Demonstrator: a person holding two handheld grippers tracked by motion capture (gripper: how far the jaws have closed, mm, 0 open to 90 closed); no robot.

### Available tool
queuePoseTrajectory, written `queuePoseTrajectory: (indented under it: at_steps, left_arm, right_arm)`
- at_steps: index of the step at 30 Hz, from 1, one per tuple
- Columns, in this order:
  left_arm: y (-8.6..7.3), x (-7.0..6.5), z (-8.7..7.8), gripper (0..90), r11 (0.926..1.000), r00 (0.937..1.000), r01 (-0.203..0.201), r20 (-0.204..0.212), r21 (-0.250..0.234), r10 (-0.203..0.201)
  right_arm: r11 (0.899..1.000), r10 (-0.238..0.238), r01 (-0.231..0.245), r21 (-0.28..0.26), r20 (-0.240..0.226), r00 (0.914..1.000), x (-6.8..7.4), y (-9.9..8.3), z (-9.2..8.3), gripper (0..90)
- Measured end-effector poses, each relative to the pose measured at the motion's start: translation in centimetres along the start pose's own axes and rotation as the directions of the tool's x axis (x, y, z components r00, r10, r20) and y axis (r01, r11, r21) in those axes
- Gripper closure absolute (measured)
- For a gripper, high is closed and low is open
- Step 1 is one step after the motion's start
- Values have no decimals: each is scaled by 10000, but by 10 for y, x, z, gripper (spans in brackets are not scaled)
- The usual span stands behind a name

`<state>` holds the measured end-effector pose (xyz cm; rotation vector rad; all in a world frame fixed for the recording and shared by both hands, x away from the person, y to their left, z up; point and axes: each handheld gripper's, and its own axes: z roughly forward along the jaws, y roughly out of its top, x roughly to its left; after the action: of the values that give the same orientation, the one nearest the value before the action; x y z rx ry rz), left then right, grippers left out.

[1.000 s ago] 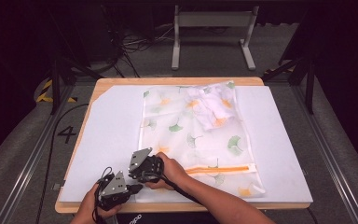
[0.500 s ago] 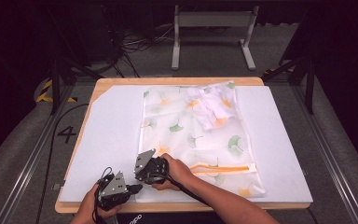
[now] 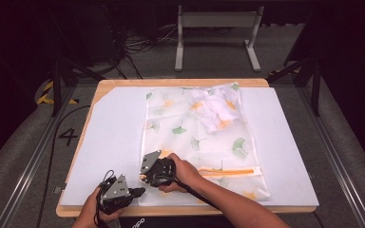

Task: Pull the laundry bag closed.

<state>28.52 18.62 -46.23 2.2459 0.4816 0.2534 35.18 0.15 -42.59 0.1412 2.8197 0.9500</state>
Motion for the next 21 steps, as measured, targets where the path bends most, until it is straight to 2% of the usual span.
queuePoseTrajectory:
  at_steps: [3,9,11,14,18,21]
  left_arm:
    - [0,0,0,900,10000,10000,-3,-10,-46,3]
    - [-1,1,0,900,10000,10000,-6,61,-73,7]
    - [-1,1,0,900,10000,10000,-37,43,-71,37]
    - [-1,0,0,900,10000,10000,-27,37,-78,27]
    - [-1,1,0,900,9999,10000,-3,45,-108,3]
    - [-1,1,0,900,9999,10000,28,56,-115,-27]
  right_arm:
    - [9995,251,-252,181,96,9996,0,7,4,694]
    - [9906,1358,-1358,-140,-12,9907,-6,17,9,642]
    - [9902,1390,-1392,70,215,9901,-5,17,14,649]
    - [9892,1451,-1452,172,115,9894,-5,15,19,669]
    - [9898,1404,-1406,246,116,9900,-6,10,15,673]
    - [9911,1303,-1302,280,1,9915,-5,2,13,724]
